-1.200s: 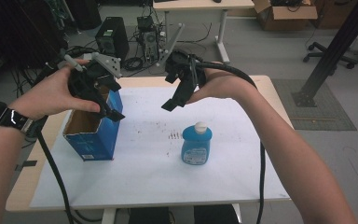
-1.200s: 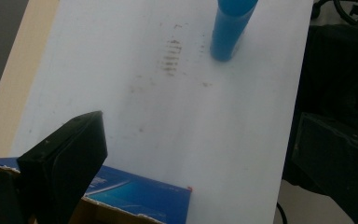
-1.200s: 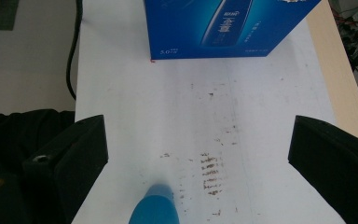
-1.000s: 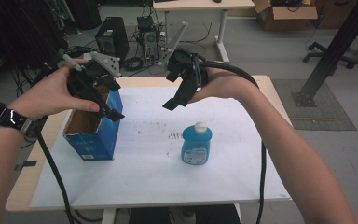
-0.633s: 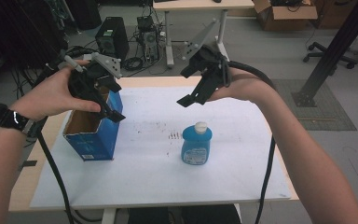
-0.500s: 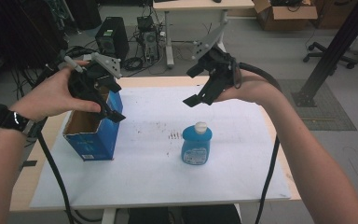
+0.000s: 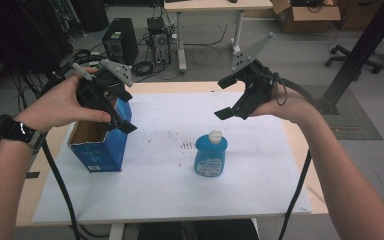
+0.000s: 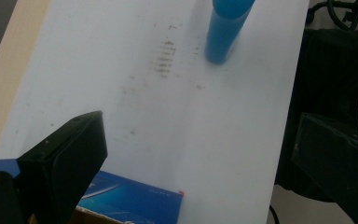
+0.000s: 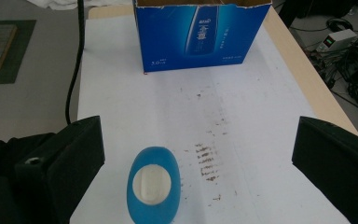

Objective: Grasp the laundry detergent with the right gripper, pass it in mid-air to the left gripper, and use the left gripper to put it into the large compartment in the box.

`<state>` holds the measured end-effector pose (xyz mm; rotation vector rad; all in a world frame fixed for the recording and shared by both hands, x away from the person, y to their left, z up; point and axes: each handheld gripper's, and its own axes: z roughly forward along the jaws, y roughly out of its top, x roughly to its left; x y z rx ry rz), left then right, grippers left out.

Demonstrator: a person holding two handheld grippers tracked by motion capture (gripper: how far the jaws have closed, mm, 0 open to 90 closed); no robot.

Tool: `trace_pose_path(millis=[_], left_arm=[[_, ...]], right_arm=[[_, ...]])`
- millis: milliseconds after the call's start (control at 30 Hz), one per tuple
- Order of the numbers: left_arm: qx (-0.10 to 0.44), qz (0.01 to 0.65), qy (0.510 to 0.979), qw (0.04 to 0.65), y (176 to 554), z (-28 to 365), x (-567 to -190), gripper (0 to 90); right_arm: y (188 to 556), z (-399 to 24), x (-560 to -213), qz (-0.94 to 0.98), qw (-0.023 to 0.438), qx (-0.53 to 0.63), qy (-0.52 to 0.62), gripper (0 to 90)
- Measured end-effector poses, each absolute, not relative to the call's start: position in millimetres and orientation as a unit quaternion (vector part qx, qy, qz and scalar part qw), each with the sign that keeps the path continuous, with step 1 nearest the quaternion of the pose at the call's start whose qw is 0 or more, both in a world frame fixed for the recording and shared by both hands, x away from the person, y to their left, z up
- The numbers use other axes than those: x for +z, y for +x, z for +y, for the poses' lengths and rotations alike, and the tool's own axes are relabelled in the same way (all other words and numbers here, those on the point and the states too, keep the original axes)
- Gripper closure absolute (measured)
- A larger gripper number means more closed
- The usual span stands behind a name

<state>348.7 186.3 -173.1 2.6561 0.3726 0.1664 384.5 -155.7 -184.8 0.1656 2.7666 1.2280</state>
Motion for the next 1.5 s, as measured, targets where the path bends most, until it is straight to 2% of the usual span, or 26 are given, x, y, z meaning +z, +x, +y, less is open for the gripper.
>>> trace_pose_path(millis=[500,1500], left_arm=[[0.055,0.135,0.964,0.224,348.9,182.7,-175.3,3.3],[0.041,0.129,0.964,0.227,349.4,177.1,-182.1,3.7]], right_arm=[[376.5,-182.8,-211.1,0.895,0.054,0.437,0.064,1.8],[362.2,-204.2,-275.1,0.875,0.046,0.475,0.086,1.2]])
